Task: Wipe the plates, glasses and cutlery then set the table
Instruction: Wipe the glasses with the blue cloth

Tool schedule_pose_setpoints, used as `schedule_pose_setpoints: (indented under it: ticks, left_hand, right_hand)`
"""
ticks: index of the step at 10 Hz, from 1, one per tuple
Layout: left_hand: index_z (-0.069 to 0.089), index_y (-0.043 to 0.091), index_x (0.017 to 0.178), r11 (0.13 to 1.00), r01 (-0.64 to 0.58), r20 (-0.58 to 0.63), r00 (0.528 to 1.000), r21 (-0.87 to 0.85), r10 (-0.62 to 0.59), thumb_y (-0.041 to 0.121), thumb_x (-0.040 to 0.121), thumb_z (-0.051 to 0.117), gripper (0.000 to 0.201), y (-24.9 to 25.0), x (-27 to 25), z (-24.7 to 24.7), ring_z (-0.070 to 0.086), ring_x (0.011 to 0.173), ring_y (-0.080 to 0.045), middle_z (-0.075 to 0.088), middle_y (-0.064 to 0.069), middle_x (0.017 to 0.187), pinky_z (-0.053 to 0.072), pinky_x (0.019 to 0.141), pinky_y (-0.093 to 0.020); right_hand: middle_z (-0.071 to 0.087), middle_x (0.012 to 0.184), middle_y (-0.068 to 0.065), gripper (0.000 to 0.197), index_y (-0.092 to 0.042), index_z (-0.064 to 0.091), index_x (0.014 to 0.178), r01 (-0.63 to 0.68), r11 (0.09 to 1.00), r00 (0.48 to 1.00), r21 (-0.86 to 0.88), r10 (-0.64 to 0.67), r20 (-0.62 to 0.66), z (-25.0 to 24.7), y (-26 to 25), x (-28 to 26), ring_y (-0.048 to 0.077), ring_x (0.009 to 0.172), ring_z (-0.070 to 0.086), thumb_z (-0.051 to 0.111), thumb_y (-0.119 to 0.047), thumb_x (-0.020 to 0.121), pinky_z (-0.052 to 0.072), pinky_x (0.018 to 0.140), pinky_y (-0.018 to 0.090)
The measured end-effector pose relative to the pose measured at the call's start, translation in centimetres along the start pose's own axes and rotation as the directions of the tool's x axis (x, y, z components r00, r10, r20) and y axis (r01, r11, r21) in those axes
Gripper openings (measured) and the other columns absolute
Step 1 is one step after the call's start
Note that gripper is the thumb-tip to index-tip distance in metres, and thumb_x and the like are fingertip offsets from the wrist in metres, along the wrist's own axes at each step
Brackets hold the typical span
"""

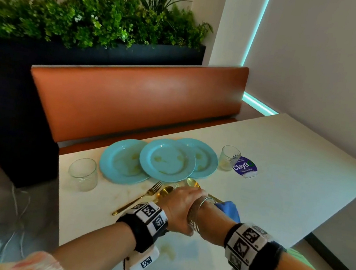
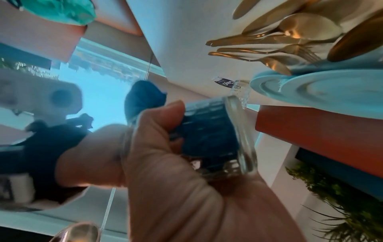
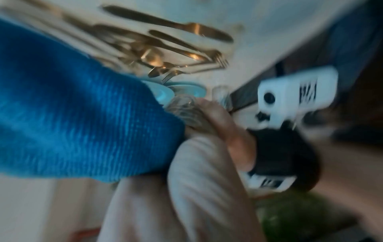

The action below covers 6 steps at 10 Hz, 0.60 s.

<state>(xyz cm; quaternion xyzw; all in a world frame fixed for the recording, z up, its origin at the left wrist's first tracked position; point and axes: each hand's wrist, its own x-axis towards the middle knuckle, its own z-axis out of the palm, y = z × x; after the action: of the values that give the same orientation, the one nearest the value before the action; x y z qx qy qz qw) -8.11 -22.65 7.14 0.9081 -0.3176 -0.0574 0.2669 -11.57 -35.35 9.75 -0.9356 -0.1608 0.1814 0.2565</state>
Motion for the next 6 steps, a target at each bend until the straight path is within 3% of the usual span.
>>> schedule_pose_setpoints:
  ticks: [1,2,3,4,5,6]
  left_hand:
    - [0.046,0.015,0.13,0.998,-0.025,-0.108,0.994,0.059,0.031,0.027,0.057,0.08,0.082,-1.2,-0.8,0.9,0.053,0.118,-0.025,0.056,-0.004,0.127,0.042,0.104,-0.04]
    - [0.045,0.018,0.131,1.0,0.004,-0.071,0.997,0.018,-0.003,0.027,0.054,0.082,0.085,-1.7,-1.6,0.2,0.054,0.115,-0.022,0.055,-0.002,0.125,0.045,0.101,-0.035]
    - [0.041,0.028,0.131,0.996,0.09,0.007,0.996,-0.028,-0.09,0.022,0.053,0.084,0.089,-2.0,-2.1,-0.5,0.051,0.115,-0.014,0.053,0.006,0.127,0.041,0.092,-0.022]
    - [0.042,0.026,0.128,0.999,0.053,-0.033,0.998,0.0,-0.053,0.023,0.055,0.082,0.083,-2.3,-2.2,-0.5,0.051,0.115,-0.016,0.054,0.004,0.125,0.043,0.096,-0.026]
    - [0.044,0.021,0.12,0.993,-0.027,-0.146,0.988,0.117,0.044,0.023,0.048,0.084,0.083,-3.0,-2.4,-0.3,0.061,0.103,-0.023,0.062,-0.004,0.114,0.048,0.093,-0.029]
    - [0.045,0.018,0.119,0.99,-0.067,-0.155,0.984,0.124,0.086,0.021,0.049,0.085,0.081,-3.5,-2.4,-0.6,0.064,0.1,-0.026,0.064,-0.007,0.112,0.052,0.089,-0.032]
  right_hand:
    - [0.047,0.076,-0.005,0.037,-0.03,0.041,0.069,-0.103,0.994,0.994,0.038,0.104,-0.015,-0.4,-1.3,0.8,0.022,0.094,0.05,0.045,-0.001,0.093,0.036,0.078,0.026]
    - [0.045,0.07,-0.006,0.039,-0.028,0.038,0.064,-0.076,0.995,0.992,-0.061,0.082,0.098,0.0,-1.7,1.2,0.025,0.092,0.051,0.045,-0.002,0.092,0.042,0.086,0.036]
    - [0.063,0.101,0.022,0.036,-0.023,0.042,0.062,-0.04,0.985,0.992,-0.168,0.06,0.113,0.6,-2.8,0.7,0.041,0.105,0.056,0.048,-0.001,0.09,0.042,0.09,0.044]
    - [0.06,0.116,0.024,0.016,-0.006,0.062,0.092,-0.041,0.996,0.998,-0.074,0.045,0.052,0.9,-2.9,1.3,0.042,0.109,0.054,0.047,0.0,0.091,0.041,0.093,0.045]
    - [0.057,0.109,0.022,0.02,-0.001,0.056,0.108,-0.099,0.987,0.995,0.13,0.096,0.029,0.8,-3.3,1.7,0.032,0.099,0.056,0.046,0.002,0.091,0.043,0.095,0.042]
    - [0.06,0.112,0.029,0.019,0.008,0.057,0.105,-0.117,0.958,0.993,0.263,0.104,0.064,0.6,-3.5,2.0,0.036,0.1,0.058,0.047,0.002,0.09,0.045,0.097,0.046]
